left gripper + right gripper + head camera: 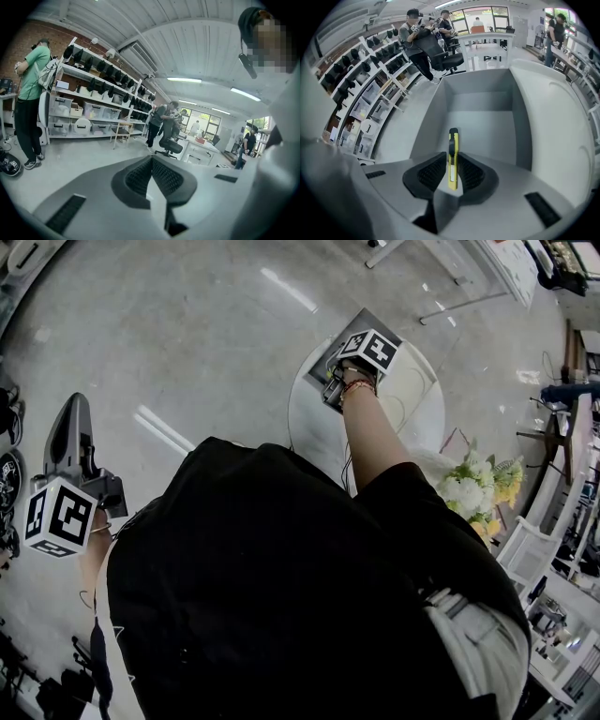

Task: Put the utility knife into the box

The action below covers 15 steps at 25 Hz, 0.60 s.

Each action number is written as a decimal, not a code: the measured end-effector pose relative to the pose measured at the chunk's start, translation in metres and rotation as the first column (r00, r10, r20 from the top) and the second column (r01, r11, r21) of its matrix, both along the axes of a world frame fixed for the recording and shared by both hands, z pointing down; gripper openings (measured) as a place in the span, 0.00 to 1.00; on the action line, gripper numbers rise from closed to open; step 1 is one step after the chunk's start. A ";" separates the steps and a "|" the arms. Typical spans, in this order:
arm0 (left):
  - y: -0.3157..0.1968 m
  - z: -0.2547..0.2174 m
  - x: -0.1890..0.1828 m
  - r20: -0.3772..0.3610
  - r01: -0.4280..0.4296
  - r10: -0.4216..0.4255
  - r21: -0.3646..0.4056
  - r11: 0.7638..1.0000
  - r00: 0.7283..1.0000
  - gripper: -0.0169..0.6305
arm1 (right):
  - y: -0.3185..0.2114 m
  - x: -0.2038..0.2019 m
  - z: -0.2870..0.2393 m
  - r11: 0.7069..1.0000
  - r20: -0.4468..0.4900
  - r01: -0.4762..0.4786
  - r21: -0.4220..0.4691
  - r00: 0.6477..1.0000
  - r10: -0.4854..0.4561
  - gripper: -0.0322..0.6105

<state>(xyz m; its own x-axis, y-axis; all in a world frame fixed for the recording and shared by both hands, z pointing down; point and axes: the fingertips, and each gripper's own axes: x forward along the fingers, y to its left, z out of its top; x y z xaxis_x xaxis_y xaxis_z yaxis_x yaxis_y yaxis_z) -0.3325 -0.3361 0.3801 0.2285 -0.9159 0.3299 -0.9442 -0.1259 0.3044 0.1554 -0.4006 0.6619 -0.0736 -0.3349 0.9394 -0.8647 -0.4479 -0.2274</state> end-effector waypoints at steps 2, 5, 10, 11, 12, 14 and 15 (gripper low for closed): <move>0.001 0.002 0.000 -0.002 0.002 -0.002 -0.004 1.000 1.000 0.04 | 0.000 0.000 0.000 1.000 0.003 0.000 0.000 1.000 0.000 0.18; 0.004 0.003 0.000 -0.004 0.007 -0.007 -0.009 1.000 1.000 0.04 | 0.001 -0.001 0.000 1.000 0.010 0.000 -0.001 1.000 0.000 0.19; 0.006 0.004 0.001 -0.002 0.007 -0.007 -0.013 1.000 1.000 0.04 | -0.001 -0.004 -0.001 1.000 0.027 -0.010 0.006 1.000 0.010 0.25; 0.005 0.003 0.001 -0.003 0.006 -0.006 -0.012 1.000 1.000 0.04 | -0.001 -0.004 -0.003 1.000 0.028 -0.013 0.011 1.000 0.013 0.25; 0.005 0.002 0.001 -0.004 0.004 -0.004 -0.010 1.000 1.000 0.04 | -0.002 -0.004 -0.004 1.000 0.029 -0.017 0.017 0.999 0.016 0.25; 0.003 0.000 0.003 -0.005 -0.002 0.002 -0.005 1.000 1.000 0.04 | -0.004 -0.005 -0.008 0.999 0.038 -0.027 0.032 0.999 0.026 0.25; 0.001 -0.001 0.005 -0.005 -0.008 0.008 -0.002 1.000 1.000 0.04 | -0.006 -0.005 -0.010 0.999 0.043 -0.032 0.041 0.999 0.030 0.25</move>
<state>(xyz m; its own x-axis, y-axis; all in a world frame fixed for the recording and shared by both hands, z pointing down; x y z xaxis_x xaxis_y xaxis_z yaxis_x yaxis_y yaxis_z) -0.3277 -0.3347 0.3789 0.2371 -0.9134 0.3308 -0.9418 -0.1325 0.3091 0.1500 -0.4064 0.6519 -0.1024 -0.3762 0.9208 -0.8398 -0.4635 -0.2828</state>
